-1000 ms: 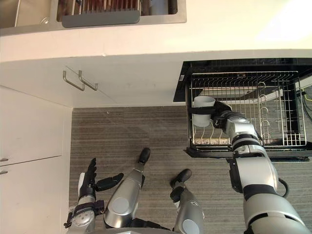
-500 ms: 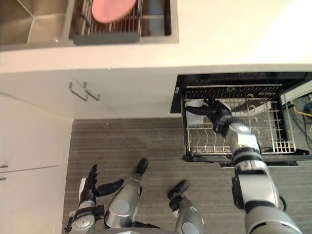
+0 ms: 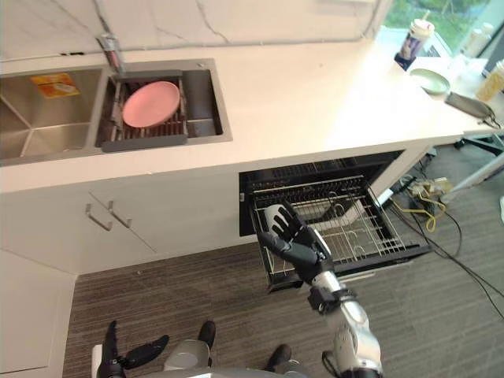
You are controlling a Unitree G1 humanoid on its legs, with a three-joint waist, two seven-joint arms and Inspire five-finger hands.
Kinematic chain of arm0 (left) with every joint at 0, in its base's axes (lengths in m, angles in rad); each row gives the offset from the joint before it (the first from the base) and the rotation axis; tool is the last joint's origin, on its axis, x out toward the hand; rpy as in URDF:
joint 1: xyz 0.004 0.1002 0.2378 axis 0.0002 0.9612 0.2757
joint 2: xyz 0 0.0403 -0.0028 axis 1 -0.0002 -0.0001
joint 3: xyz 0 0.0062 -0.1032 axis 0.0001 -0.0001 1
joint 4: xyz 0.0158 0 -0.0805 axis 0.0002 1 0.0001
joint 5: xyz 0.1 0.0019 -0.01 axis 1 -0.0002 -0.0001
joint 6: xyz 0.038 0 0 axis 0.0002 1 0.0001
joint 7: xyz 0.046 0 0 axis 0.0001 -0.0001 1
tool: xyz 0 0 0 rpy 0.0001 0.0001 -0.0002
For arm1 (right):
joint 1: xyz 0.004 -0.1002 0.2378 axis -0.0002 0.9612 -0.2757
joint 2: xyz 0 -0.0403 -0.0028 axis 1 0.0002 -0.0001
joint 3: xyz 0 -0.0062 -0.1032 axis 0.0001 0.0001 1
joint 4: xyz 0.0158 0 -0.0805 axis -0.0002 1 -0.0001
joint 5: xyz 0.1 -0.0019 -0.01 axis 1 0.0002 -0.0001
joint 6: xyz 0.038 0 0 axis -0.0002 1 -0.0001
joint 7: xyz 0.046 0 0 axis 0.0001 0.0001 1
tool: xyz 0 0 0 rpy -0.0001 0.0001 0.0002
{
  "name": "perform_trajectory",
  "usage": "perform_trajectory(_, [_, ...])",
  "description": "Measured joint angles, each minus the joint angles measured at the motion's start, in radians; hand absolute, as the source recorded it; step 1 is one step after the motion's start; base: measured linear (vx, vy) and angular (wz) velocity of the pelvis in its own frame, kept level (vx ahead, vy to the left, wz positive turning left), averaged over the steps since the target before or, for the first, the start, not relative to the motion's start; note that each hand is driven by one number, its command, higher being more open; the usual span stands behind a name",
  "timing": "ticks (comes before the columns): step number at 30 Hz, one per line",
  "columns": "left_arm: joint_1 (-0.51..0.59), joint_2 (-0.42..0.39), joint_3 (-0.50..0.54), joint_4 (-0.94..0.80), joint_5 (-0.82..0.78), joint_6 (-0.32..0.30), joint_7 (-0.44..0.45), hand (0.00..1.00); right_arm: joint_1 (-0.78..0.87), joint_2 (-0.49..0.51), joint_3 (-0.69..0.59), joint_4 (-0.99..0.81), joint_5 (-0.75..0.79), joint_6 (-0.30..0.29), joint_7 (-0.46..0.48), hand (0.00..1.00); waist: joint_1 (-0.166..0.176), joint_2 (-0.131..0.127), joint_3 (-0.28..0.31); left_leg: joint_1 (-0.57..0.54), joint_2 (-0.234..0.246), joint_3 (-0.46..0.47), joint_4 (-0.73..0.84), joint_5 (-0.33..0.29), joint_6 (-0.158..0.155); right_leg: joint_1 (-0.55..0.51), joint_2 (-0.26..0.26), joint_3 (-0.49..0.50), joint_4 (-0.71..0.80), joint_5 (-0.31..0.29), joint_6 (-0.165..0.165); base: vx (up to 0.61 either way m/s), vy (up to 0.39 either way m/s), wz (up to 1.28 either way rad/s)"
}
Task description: Walk over to the sink, pick up the cup, carry it to the dishwasher, place the cup inside the dishwasher, then close the dishwasher door
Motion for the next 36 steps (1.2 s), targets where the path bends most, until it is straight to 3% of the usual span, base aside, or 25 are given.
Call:
perform_trajectory(2, [0.0,-0.022,0.037,0.011,-0.035,0.0,-0.001,1.0,0.005,0.005,0.009,-0.04,-0.033,-0.031,-0.021,1.0,-0.008,0.005,-0.011,-0.022,0.026,0.101,-0.01,-0.005,0.012,0.001,-0.012,-0.057,0.001,0.007,0.003,0.01,0.005,1.02])
perform_trajectory(3, [0.0,-0.06,0.059,0.045,-0.038,-0.008,-0.002,1.0,-0.005,-0.021,-0.039,-0.062,-0.057,-0.079,-0.034,1.0,-0.025,0.019,-0.017,-0.043,0.066,0.293,0.011,-0.001,0.05,0.012,-0.038,-0.125,0.012,0.005,0.015,0.06,0.067,1.15])
perform_trajectory(5, [0.015,-0.096,0.065,0.081,-0.038,-0.008,0.0,1.0,-0.025,-0.061,-0.107,-0.062,-0.055,-0.089,-0.036,1.0,-0.035,0.044,-0.022,-0.034,0.084,0.415,0.031,0.044,0.074,0.034,-0.074,-0.17,0.05,-0.013,0.041,0.1,0.123,0.95])
perform_trajectory(6, [0.025,-0.109,0.065,0.091,-0.037,-0.007,0.0,1.0,-0.033,-0.077,-0.131,-0.059,-0.054,-0.093,-0.037,1.0,-0.039,0.049,-0.023,-0.023,0.077,0.422,0.028,0.056,0.056,0.047,-0.092,-0.184,0.069,-0.021,0.053,0.15,0.209,0.69])
perform_trajectory(8, [0.056,-0.132,0.045,0.109,-0.037,0.003,0.0,1.0,-0.065,-0.097,-0.21,-0.056,-0.03,-0.129,-0.045,1.0,-0.04,0.048,-0.027,0.027,0.01,0.407,-0.006,0.054,0.059,0.08,-0.175,-0.208,0.14,-0.043,0.087,0.14,0.258,0.47])
perform_trajectory(10, [0.053,-0.118,0.021,0.114,-0.029,0.017,-0.003,1.0,-0.096,-0.089,-0.235,-0.057,-0.013,-0.164,-0.062,1.0,-0.05,0.049,-0.029,0.047,-0.037,0.392,-0.039,0.049,0.071,0.077,-0.247,-0.214,0.234,-0.063,0.096,0.09,0.221,0.47])
perform_trajectory(12, [0.032,-0.099,0.0,0.113,-0.013,0.032,-0.009,1.0,-0.101,-0.082,-0.243,-0.068,-0.013,-0.171,-0.095,1.0,-0.071,0.044,-0.03,0.068,-0.078,0.355,-0.067,0.039,0.088,0.067,-0.325,-0.202,0.368,-0.069,0.073,0.08,0.2,0.71])
perform_trajectory(13, [0.009,-0.073,-0.016,0.113,-0.009,0.044,-0.02,1.0,-0.089,-0.068,-0.243,-0.09,-0.013,-0.171,-0.122,1.0,-0.079,0.043,-0.03,0.076,-0.097,0.337,-0.075,0.037,0.095,0.036,-0.371,-0.155,0.48,-0.066,-0.029,0.09,0.193,0.73])
perform_trajectory(14, [-0.013,-0.056,-0.028,0.107,-0.008,0.055,-0.026,1.0,-0.081,-0.045,-0.24,-0.112,-0.013,-0.171,-0.144,1.0,-0.089,0.041,-0.029,0.076,-0.103,0.312,-0.072,0.032,0.105,-0.027,-0.381,-0.016,0.58,-0.025,-0.116,0.1,0.181,0.75])
perform_trajectory(15, [-0.026,-0.045,-0.035,0.103,-0.008,0.063,-0.028,1.0,-0.074,-0.031,-0.239,-0.127,-0.013,-0.17,-0.154,1.0,-0.096,0.04,-0.028,0.078,-0.106,0.293,-0.071,0.03,0.108,-0.058,-0.372,0.068,0.624,0.002,-0.125,0.12,0.137,0.81])
perform_trajectory(16, [-0.049,-0.028,-0.054,0.087,-0.009,0.082,-0.04,1.0,-0.047,-0.006,-0.239,-0.167,-0.014,-0.169,-0.166,1.0,-0.106,0.036,-0.025,0.077,-0.103,0.243,-0.074,0.035,0.133,-0.117,-0.308,0.224,0.706,-0.05,-0.064,0.15,0.035,0.96])
perform_trajectory(17, [-0.069,-0.007,-0.07,0.081,-0.01,0.091,-0.046,1.0,-0.014,0.007,-0.239,-0.211,-0.014,-0.168,-0.173,1.0,-0.122,0.024,-0.018,0.077,-0.1,0.199,-0.077,0.04,0.145,-0.155,-0.209,0.327,0.762,-0.135,-0.026,0.13,0.007,1.01])
perform_trajectory(19, [-0.075,0.006,-0.091,0.081,-0.009,0.099,-0.062,1.0,0.026,0.005,-0.245,-0.262,-0.01,-0.168,-0.183,1.0,-0.147,0.01,-0.019,0.085,-0.106,0.159,-0.083,0.046,0.157,-0.196,-0.089,0.382,0.777,-0.228,0.01,0.17,-0.033,0.76])
perform_trajectory(20, [-0.072,0.009,-0.092,0.081,-0.009,0.102,-0.071,1.0,0.034,0.003,-0.254,-0.274,0.0,-0.173,-0.184,1.0,-0.151,-0.003,-0.019,0.098,-0.112,0.151,-0.083,0.042,0.162,-0.221,-0.046,0.371,0.765,-0.259,0.005,0.2,-0.034,0.44])
perform_trajectory(23, [-0.073,0.009,-0.11,0.08,-0.011,0.103,-0.074,1.0,0.039,0.002,-0.277,-0.277,0.045,-0.193,-0.194,1.0,-0.159,-0.004,-0.014,0.112,-0.115,0.135,-0.067,0.025,0.156,-0.267,-0.013,0.342,0.709,-0.286,-0.037,0.14,-0.076,0.24])
perform_trajectory(24, [-0.071,0.015,-0.112,0.079,-0.015,0.102,-0.087,1.0,0.045,0.005,-0.28,-0.28,0.065,-0.211,-0.208,1.0,-0.163,-0.012,-0.01,0.099,-0.121,0.14,-0.001,-0.011,0.129,-0.26,-0.029,0.34,0.578,-0.243,-0.066,0.11,-0.098,0.13])
perform_trajectory(26, [-0.067,0.019,-0.11,0.075,-0.019,0.102,-0.091,1.0,0.048,0.012,-0.277,-0.283,0.066,-0.219,-0.221,1.0,-0.164,-0.018,-0.008,0.088,-0.115,0.164,0.057,-0.058,0.109,-0.226,-0.03,0.335,0.529,-0.219,-0.065,0.09,-0.111,0.05])
perform_trajectory(27, [-0.053,0.013,-0.11,0.063,-0.019,0.097,-0.096,1.0,0.05,0.015,-0.273,-0.29,0.066,-0.222,-0.238,1.0,-0.163,-0.01,-0.013,0.083,-0.08,0.249,0.091,-0.084,0.1,-0.192,-0.008,0.325,0.482,-0.22,-0.064,0.09,-0.125,-0.13])
perform_trajectory(28, [-0.042,0.007,-0.11,0.052,-0.018,0.091,-0.107,1.0,0.056,0.021,-0.264,-0.306,0.065,-0.23,-0.257,1.0,-0.16,-0.005,-0.017,0.094,-0.063,0.279,0.098,-0.098,0.095,-0.162,0.013,0.326,0.438,-0.221,-0.064,0.09,-0.122,-0.26])
perform_trajectory(31, [-0.037,-0.001,-0.108,0.052,-0.021,0.081,-0.135,1.0,0.07,0.035,-0.239,-0.378,0.061,-0.255,-0.284,1.0,-0.153,0.004,-0.029,0.103,-0.046,0.32,0.098,-0.121,0.087,-0.124,0.038,0.335,0.347,-0.23,-0.08,0.06,-0.064,-0.31])
perform_trajectory(36, [-0.024,-0.004,-0.103,0.071,-0.065,0.067,-0.187,1.0,0.079,0.065,-0.238,-0.399,0.022,-0.299,-0.329,1.0,-0.152,0.005,-0.058,0.13,-0.033,0.363,0.118,-0.143,0.073,-0.1,0.055,0.369,0.322,-0.227,-0.078,0.07,0.008,-0.23])
